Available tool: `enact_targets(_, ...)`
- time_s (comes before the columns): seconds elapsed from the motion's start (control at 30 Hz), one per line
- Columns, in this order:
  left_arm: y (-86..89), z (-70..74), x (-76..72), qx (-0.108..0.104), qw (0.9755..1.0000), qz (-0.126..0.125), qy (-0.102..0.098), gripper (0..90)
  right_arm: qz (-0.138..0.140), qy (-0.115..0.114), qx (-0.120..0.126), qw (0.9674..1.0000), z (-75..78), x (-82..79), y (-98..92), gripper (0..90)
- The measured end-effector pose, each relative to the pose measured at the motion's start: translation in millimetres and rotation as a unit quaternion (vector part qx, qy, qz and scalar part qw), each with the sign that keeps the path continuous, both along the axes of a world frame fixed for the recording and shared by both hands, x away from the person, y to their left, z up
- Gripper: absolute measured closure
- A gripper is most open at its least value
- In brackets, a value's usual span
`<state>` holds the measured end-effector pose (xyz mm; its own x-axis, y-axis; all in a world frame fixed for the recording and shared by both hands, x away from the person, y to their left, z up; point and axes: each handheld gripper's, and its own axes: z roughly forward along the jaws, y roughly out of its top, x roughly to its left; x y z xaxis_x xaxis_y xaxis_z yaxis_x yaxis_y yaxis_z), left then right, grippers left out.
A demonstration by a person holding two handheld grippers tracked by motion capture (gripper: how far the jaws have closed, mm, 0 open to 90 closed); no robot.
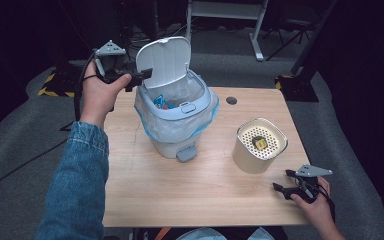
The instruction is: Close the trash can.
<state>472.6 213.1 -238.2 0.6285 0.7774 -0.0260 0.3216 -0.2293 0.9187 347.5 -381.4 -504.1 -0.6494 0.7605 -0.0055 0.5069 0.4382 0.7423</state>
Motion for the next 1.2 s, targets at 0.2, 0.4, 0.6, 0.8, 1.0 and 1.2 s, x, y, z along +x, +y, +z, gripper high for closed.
enact_targets(0.2, -8.5, 1.9, -14.3, 0.005, 0.9997, -0.023, 0.002, 41.5, 0.000, 0.000, 0.000, 1.0000, 0.0, 0.0, 0.0, 17.9)
enact_targets(0.4, -23.5, -0.6, -30.2, -0.004, 0.9976, -0.069, 0.005, 40.4, 0.000, 0.000, 0.000, 1.0000, 0.0, 0.0, 0.0, 17.9)
enact_targets(0.6, -43.1, -7.0, -39.2, 0.002, 0.9947, -0.099, 0.029, 42.6, 0.000, 0.000, 0.000, 1.0000, 0.0, 0.0, 0.0, 17.9)
enact_targets(0.8, -57.2, -16.1, -37.6, 0.008, 0.9926, -0.108, 0.055, 45.1, 0.000, 0.000, 0.001, 1.0000, -0.1, 0.1, 0.0, 17.9)
enact_targets(1.0, -68.9, -25.0, -33.6, 0.014, 0.9901, -0.117, 0.076, 49.6, 0.000, 0.000, 0.000, 1.0000, 0.0, 0.1, 0.0, 17.9)
enact_targets(1.2, -75.7, -30.5, -28.7, 0.015, 0.9910, -0.111, 0.073, 52.8, 0.000, 0.000, 0.001, 1.0000, -0.1, 0.1, 0.0, 17.9)
